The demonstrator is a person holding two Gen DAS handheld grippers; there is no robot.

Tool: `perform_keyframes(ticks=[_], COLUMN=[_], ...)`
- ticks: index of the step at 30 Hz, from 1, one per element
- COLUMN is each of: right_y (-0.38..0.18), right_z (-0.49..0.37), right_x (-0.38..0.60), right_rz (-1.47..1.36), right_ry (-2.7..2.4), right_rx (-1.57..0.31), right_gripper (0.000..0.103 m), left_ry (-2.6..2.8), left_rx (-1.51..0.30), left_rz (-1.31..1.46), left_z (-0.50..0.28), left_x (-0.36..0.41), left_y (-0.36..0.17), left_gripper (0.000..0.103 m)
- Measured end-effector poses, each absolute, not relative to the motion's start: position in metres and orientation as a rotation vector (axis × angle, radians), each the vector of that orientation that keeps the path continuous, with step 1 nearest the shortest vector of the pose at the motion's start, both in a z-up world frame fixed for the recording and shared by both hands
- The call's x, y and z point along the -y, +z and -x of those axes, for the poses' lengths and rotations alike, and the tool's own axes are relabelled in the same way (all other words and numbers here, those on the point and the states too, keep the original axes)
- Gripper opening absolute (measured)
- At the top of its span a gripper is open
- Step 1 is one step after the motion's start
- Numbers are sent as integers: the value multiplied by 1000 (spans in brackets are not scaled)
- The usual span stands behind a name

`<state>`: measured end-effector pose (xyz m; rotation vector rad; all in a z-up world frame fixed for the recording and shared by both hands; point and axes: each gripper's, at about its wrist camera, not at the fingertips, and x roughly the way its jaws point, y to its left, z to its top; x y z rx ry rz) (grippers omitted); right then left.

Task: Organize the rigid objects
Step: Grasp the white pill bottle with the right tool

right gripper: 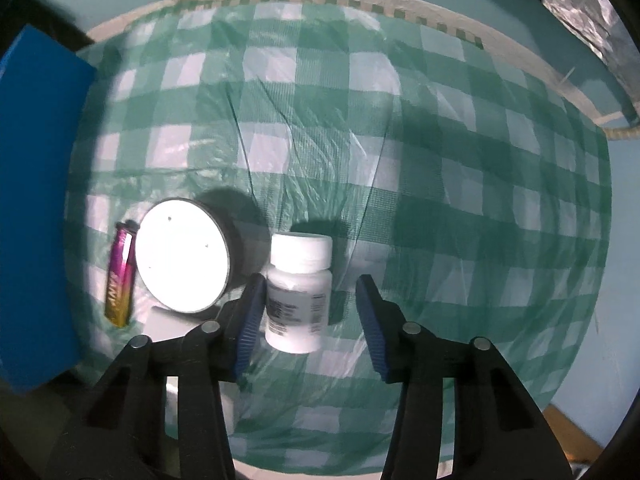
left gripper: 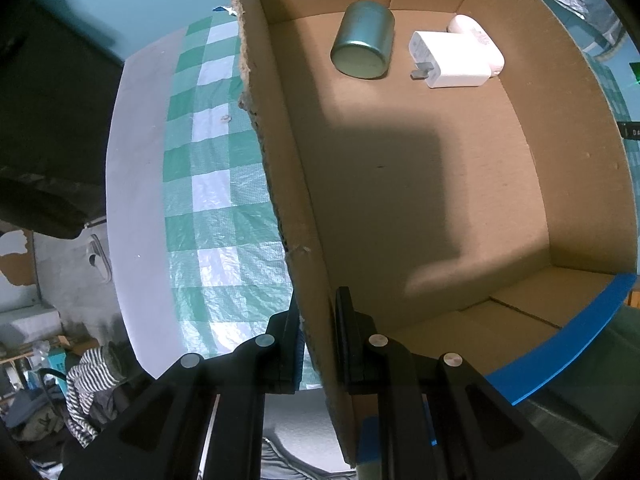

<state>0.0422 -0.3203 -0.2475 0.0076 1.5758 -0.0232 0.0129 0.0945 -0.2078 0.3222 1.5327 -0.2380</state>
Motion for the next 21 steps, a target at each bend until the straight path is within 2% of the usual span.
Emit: perform_keyframes(ticks=[5,6,21], right_y=[-256,-256,-229], right_z=[-41,-40,-24], right_x=[325,324,315], right_rz=[-40,-38,-89], right_ry=[-24,-31,-36], right_rx=[-1572,-1565,-1470], right_gripper=[37,32,31], left_ry=[-234,-234,-254], left_rx=[-1533,-1533,-1531], left_rz=[-323,-323,-327], left_z=[-13,-13,-10], left_x=[-94,-94,-90], left_y=[-206,-206,-203], left_gripper=[14,14,14])
